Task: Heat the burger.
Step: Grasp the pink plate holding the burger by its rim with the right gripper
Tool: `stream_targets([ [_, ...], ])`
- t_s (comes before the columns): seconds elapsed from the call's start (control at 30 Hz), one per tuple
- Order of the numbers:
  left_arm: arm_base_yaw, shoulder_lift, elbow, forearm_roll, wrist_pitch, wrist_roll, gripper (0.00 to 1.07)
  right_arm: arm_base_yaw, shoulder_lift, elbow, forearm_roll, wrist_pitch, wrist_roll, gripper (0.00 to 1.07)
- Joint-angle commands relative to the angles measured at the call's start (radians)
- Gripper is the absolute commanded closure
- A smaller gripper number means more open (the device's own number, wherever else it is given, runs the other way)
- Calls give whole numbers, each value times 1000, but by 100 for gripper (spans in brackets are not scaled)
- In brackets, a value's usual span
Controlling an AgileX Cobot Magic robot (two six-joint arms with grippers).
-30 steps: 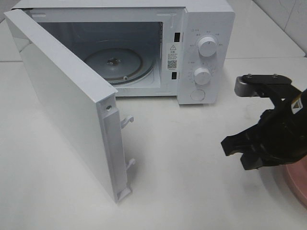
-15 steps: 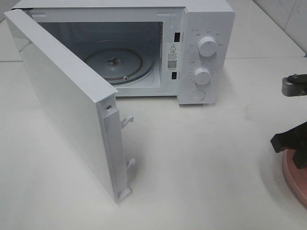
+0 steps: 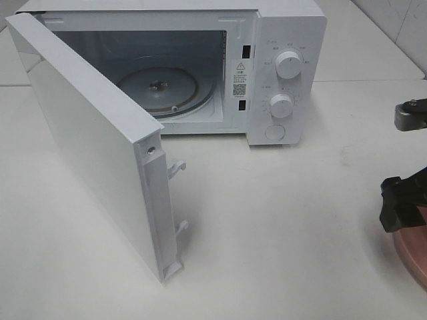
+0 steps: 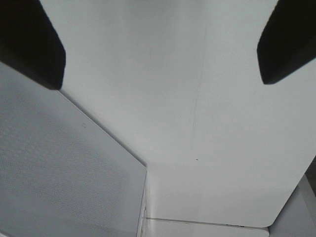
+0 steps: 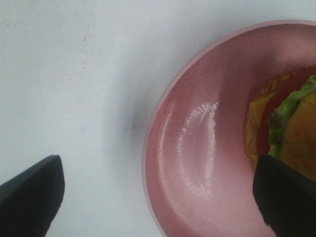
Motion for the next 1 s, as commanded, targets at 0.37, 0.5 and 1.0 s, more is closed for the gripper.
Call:
stream_targets([
  [0.37,-1,-23,3,-6,-15,2,9,-5,190,-1,-1,-77,42,11],
  [0.5,-1,-23,3,-6,-15,2,9,-5,229,-1,-2,-93,46,12],
  [1.0,-1,-23,3,-6,-15,2,9,-5,350,-1,-1,-158,51,20],
])
